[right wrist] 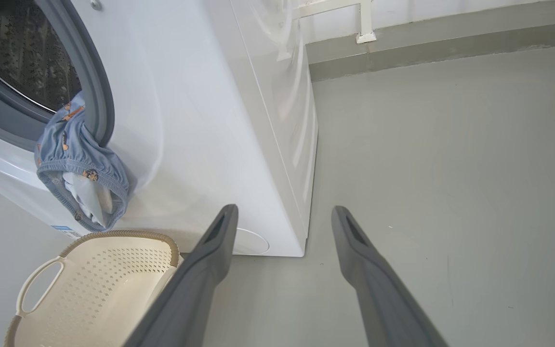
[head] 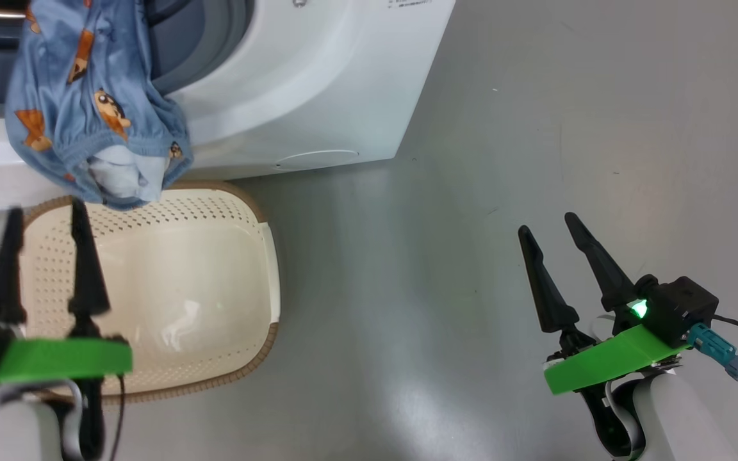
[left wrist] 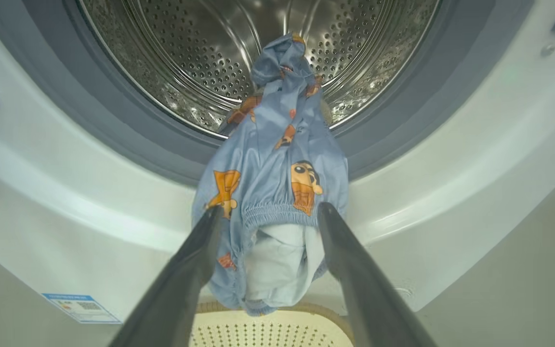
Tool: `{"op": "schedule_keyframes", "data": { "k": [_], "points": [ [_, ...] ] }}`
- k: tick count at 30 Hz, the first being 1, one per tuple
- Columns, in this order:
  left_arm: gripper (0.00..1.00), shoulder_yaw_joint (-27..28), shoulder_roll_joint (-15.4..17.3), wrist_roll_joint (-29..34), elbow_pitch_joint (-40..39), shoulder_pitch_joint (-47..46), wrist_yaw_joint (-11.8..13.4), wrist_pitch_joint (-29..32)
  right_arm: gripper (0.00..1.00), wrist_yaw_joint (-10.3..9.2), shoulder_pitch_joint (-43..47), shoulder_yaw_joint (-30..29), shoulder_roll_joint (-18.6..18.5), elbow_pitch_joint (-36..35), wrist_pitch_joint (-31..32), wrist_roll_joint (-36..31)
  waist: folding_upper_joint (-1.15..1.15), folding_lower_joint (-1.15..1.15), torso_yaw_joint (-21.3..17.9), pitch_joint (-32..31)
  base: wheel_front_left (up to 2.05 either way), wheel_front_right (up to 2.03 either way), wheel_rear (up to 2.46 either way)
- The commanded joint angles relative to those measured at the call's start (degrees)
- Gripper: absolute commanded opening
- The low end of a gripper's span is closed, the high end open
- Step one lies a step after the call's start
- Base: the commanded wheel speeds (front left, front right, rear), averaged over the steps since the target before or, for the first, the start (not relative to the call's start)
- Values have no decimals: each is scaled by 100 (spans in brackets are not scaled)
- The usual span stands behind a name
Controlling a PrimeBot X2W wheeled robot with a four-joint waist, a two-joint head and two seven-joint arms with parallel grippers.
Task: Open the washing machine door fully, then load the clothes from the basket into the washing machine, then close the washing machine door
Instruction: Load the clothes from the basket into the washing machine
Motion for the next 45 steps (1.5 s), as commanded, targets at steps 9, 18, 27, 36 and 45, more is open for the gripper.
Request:
{"op": "schedule_keyframes", "data": {
  "k": [9, 18, 27, 36, 45],
  "points": [
    [100, 118, -32, 24, -569, 1084, 263, -29, 100, 16, 180, 283, -73, -99, -28, -16, 0, 0, -21, -119, 0, 0, 0],
    [100, -144, -38, -242, -848, 1497, 604, -29, 100, 16, 210, 263, -116, -115, -28, 3, 0, 0, 31, -142, 0, 0, 0],
    [100, -248, -38, -331, -840, 1472, 672, -29, 100, 16, 202, 272, -107, -90, -28, 11, 0, 0, 8, -164, 0, 0, 0],
    [100, -208, -39, -367, -753, 1391, 660, -29, 100, 16, 208, 257, -101, -83, -28, 65, 0, 0, 5, -139, 0, 0, 0],
    [100, -115, -39, -295, -232, 863, 470, -29, 100, 16, 167, 258, -106, -124, -28, 82, 0, 0, -17, 15, 0, 0, 0]
  ]
}}
